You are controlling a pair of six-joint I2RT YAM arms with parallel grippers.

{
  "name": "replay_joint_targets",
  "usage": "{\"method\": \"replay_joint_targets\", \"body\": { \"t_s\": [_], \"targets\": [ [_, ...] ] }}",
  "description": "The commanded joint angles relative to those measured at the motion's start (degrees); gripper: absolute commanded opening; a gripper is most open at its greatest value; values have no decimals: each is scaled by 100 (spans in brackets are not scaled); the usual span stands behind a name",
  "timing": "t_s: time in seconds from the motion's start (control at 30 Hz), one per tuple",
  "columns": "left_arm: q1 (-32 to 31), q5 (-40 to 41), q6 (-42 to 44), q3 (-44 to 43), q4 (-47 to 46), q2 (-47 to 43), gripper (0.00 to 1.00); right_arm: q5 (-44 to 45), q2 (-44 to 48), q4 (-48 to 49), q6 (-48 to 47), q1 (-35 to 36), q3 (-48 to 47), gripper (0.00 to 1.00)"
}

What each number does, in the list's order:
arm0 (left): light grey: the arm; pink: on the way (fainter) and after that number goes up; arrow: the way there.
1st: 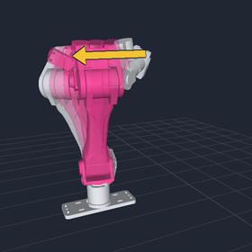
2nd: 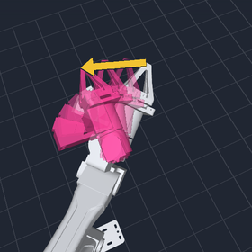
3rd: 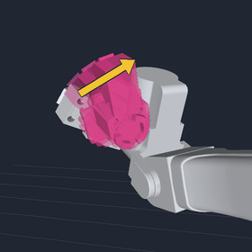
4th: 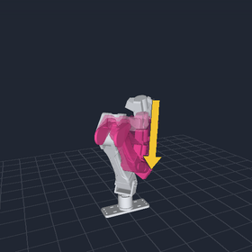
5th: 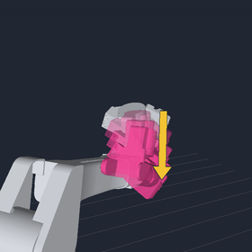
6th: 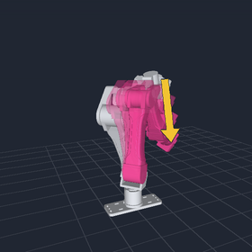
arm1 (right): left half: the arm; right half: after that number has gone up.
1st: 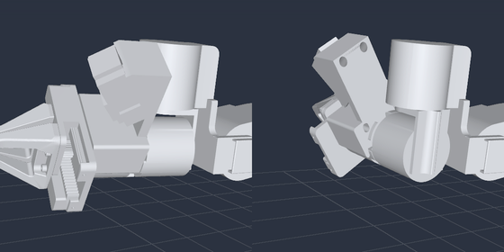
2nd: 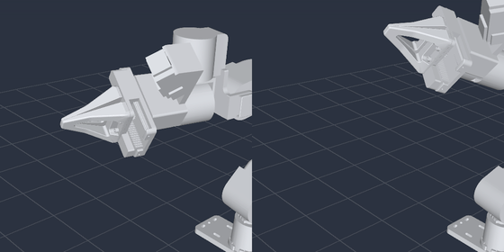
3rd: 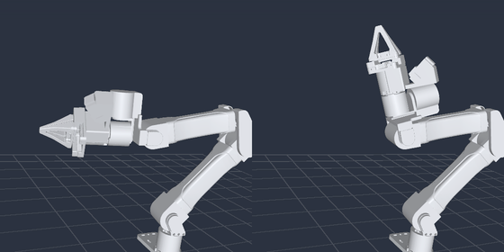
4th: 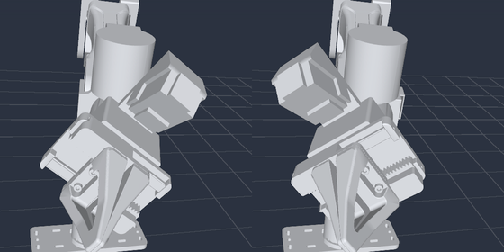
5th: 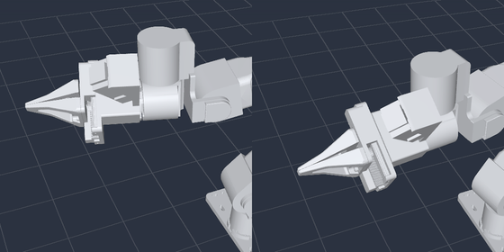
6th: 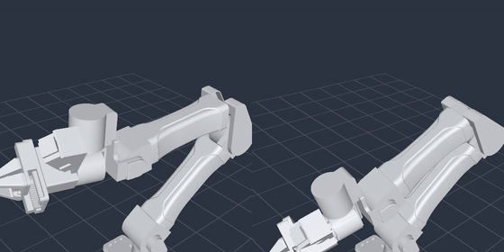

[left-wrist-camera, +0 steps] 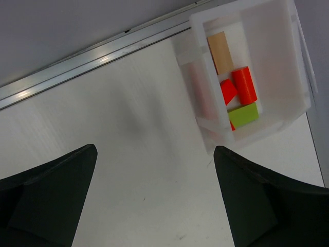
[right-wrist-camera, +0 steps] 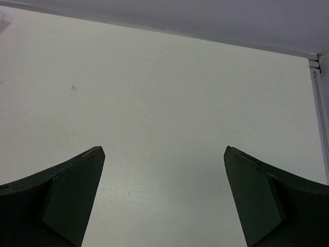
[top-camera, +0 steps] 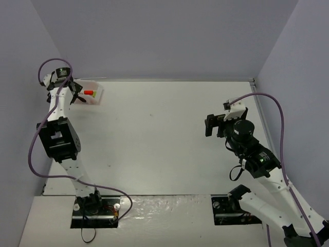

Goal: Build the wood block tower

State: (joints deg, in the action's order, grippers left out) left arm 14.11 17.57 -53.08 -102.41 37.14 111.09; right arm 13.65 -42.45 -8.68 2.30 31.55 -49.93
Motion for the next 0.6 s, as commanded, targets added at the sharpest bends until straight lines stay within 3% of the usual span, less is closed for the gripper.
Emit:
{"method": "replay_joint_targets", "body": {
  "t_s": [0.0, 0.17, 0.37, 0.57],
  "targets": [
    [47, -334, -254, -1268, -154, 623, 97, -188, -278, 341, -8, 35, -240, 100],
    [106, -350, -339, -2181, -113, 1511, 91, -216, -540, 341, 252, 35, -169, 100],
    [136, -421, -651, -2371, -110, 2048, 84, -47, -816, 341, 333, 35, -226, 100],
    [110, -584, -711, -2185, -119, 2195, 64, 137, -1003, 349, 315, 44, -289, 100]
  ]
}}
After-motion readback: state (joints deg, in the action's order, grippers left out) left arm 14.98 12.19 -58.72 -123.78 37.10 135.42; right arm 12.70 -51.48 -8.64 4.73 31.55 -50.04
